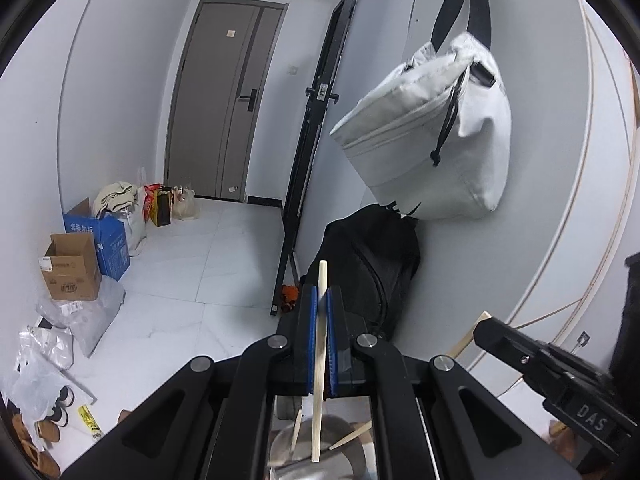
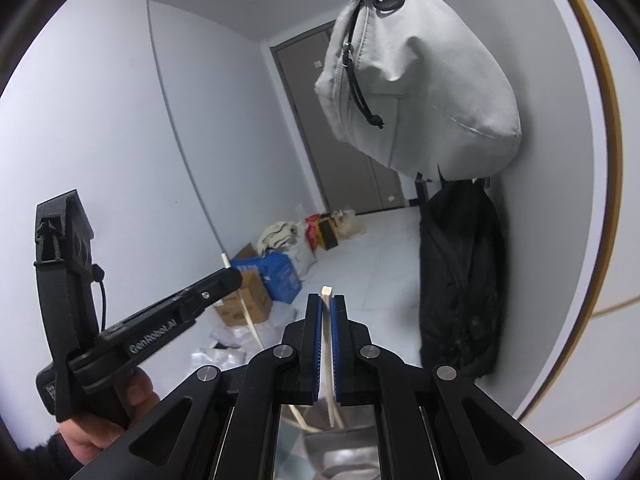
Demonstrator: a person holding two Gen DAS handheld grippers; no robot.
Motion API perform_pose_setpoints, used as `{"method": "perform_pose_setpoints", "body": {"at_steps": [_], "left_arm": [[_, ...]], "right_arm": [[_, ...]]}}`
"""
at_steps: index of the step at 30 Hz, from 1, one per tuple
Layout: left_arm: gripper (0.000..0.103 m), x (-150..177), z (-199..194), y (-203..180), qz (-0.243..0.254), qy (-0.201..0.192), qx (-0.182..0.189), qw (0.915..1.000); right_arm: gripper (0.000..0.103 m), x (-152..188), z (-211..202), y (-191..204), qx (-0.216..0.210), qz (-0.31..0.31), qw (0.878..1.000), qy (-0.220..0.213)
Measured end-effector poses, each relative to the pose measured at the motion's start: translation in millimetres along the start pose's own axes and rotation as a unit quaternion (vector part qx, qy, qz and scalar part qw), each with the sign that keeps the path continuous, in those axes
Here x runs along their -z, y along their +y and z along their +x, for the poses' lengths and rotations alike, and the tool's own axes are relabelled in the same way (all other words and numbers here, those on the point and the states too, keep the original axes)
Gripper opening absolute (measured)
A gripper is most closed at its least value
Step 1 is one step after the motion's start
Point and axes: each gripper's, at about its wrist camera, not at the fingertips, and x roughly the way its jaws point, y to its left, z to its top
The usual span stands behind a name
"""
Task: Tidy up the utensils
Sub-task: 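Lift both held chopsticks and carry them over the utensil holder, then open both grippers to drop the chopsticks into the holder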
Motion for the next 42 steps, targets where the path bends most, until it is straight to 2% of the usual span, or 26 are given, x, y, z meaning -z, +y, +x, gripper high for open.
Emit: {"method": "perform_pose_setpoints", "body": {"at_steps": [9,13,20,28,31,37,40,42], "left_arm": [[0.001,18.7,39.9,13.4,-0.013,0.020,-0.002,0.9997],[0.001,21.7,48.3,14.4,-0.010,0.017,-0.008,0.9998],[0.001,30.2,57.4,12.9,-0.012,0.024,0.003,0.9996],[0.001,42.4,60.0,13.6,0.004,0.049,0.035,0.9982],[0.001,46.6,57.5,13.5,0.017,0.062,0.050,0.9967],[0.001,54.7,58.8,17.9,0.027,0.125,0.089,0.9878],[0.010,51.0,56.5,22.7,0.021,0.144,0.081,0.9860],[0.019,49.4,52.1,24.9,0.017,0.141,0.078,0.9868]], "right_arm": [[0.004,4.9,35.9,-17.7,0.005,-0.009,1.000,0.020],[0.004,11.8,50.4,-26.0,0.008,-0.005,0.999,0.037],[0.004,26.2,64.2,-26.8,0.007,-0.011,0.998,0.059],[0.004,44.5,77.9,-25.1,0.005,-0.020,0.997,0.078],[0.004,50.4,82.7,-30.5,-0.007,-0.003,0.996,0.087],[0.007,55.9,81.8,-47.3,-0.046,0.062,0.993,0.093],[0.011,58.5,77.8,-55.4,-0.062,0.095,0.989,0.095],[0.019,60.3,72.8,-59.0,-0.060,0.111,0.988,0.095]]}}
